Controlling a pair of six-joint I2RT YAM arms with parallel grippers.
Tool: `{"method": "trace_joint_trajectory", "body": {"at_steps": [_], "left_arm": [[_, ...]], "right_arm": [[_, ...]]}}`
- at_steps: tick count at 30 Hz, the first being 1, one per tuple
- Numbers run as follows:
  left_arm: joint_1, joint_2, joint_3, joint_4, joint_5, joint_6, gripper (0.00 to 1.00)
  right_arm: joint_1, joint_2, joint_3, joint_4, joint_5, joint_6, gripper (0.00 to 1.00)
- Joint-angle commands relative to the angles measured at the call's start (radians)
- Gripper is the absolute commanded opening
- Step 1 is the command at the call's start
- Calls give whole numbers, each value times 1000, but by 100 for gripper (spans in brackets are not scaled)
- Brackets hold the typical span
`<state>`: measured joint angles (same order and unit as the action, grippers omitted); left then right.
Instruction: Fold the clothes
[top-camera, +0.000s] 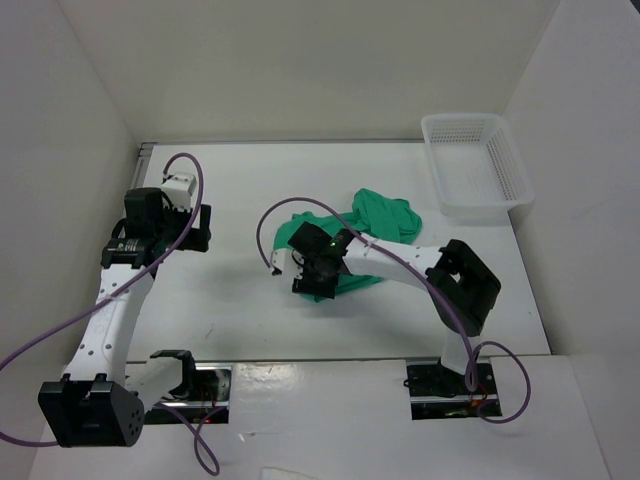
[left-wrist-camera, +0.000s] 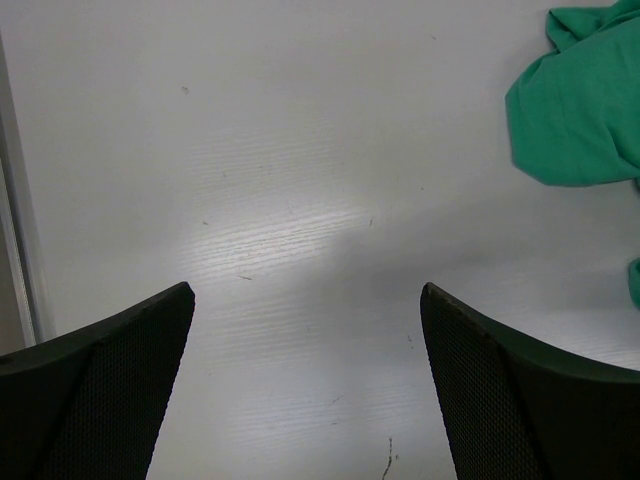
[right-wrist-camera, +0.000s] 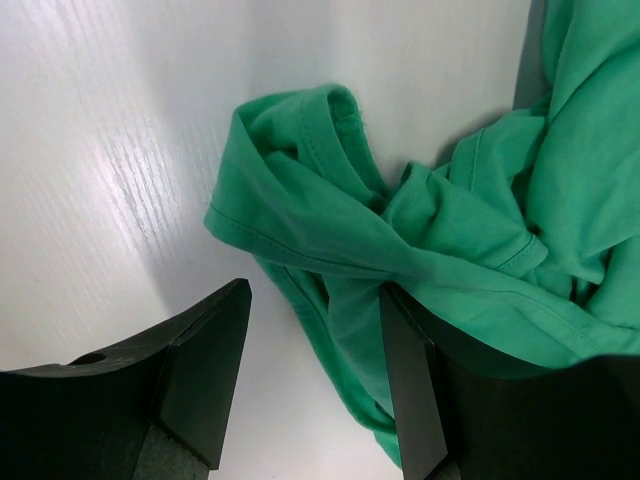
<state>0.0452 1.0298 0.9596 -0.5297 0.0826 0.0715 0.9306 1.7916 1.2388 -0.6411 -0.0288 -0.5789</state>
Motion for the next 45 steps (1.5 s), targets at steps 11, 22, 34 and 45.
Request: {"method": "trace_joint_trajectory", "body": {"at_steps": [11, 22, 34, 45], "left_arm": [[5, -28, -1, 33, 22, -9, 100], [5, -28, -1, 33, 13, -9, 100], [5, -28, -1, 33, 13, -9, 100], [5, -8, -1, 33, 60, 1, 100]], "right_arm": [[82, -57, 42, 104, 36, 4, 62], [82, 71, 34, 135, 50, -48, 62], [91, 143, 122, 73, 72, -70, 0], [-21, -80, 793, 11, -27, 138, 0]]}}
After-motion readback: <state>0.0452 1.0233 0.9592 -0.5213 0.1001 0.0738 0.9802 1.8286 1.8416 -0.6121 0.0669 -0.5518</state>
